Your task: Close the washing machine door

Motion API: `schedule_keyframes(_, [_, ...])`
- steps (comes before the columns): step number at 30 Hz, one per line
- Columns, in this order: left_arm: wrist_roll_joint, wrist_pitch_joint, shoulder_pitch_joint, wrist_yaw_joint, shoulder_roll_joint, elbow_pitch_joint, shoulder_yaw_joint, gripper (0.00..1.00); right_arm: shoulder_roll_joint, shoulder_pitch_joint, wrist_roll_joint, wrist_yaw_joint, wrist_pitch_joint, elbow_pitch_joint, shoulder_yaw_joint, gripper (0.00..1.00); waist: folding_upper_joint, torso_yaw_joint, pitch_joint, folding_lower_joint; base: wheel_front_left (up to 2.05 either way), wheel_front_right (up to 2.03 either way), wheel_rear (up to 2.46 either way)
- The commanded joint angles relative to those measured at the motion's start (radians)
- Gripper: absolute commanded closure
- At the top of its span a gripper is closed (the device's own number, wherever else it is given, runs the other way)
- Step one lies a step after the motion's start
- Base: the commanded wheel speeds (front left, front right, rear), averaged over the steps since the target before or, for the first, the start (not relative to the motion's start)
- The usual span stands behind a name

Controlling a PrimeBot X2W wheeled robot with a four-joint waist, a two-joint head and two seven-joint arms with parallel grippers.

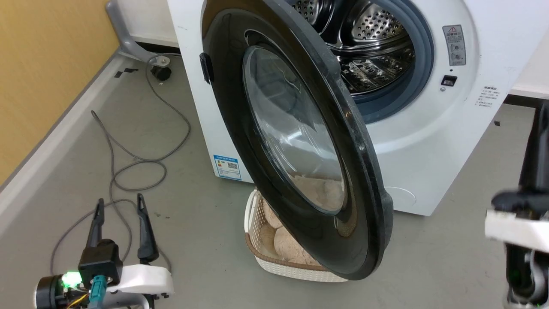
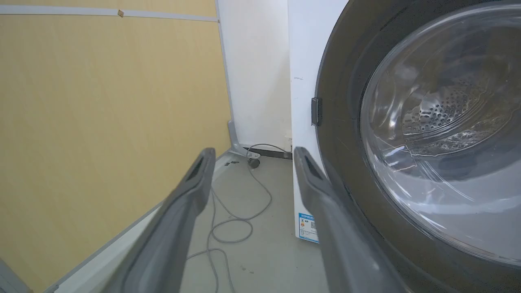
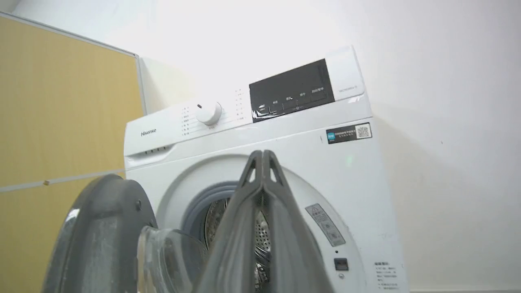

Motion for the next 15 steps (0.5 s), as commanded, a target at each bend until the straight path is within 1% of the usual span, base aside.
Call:
schedule_keyframes(1, [0.009,-0.004,0.013,-0.008,-0.006,0.003,0.007,0.00,0.001,-0.029,0.030,0.001,-0.004,-0.034,0.020,1.00,0.0000,0.000,0.000,0.0000,0.00,0.00,0.00])
schedule_keyframes(6, [0.027,-0.004,0.017,-0.033,-0.032,0.008,0.025,0.00,0.001,-0.086,0.147,0.001,-0.004,-0.172,0.133,1.00,0.0000,0.002,-0.001,0.0000,0.00,0.00,0.00])
schedule_keyframes(10, [0.038,-0.004,0.016,-0.051,-0.048,0.008,0.041,0.00,0.001,-0.098,0.184,0.001,-0.004,-0.242,0.265,1.00,0.0000,0.003,0.001,0.0000,0.00,0.00,0.00])
schedule_keyframes(12, [0.045,-0.004,0.017,-0.057,-0.054,0.006,0.050,0.00,-0.001,-0.096,0.185,0.001,-0.004,-0.258,0.339,1.00,0.0000,0.002,0.002,0.0000,0.00,0.00,0.00])
schedule_keyframes(14, [0.051,-0.004,0.018,-0.063,-0.060,0.004,0.059,0.00,-0.016,-0.092,0.186,0.001,-0.004,-0.264,0.411,1.00,0.0000,-0.001,0.002,0.0000,0.00,0.00,0.00])
schedule_keyframes(15, [0.060,-0.004,0.023,-0.070,-0.066,0.003,0.071,0.00,-0.065,-0.084,0.177,0.001,-0.004,-0.253,0.528,1.00,0.0000,-0.005,0.001,0.0000,0.00,0.00,0.00])
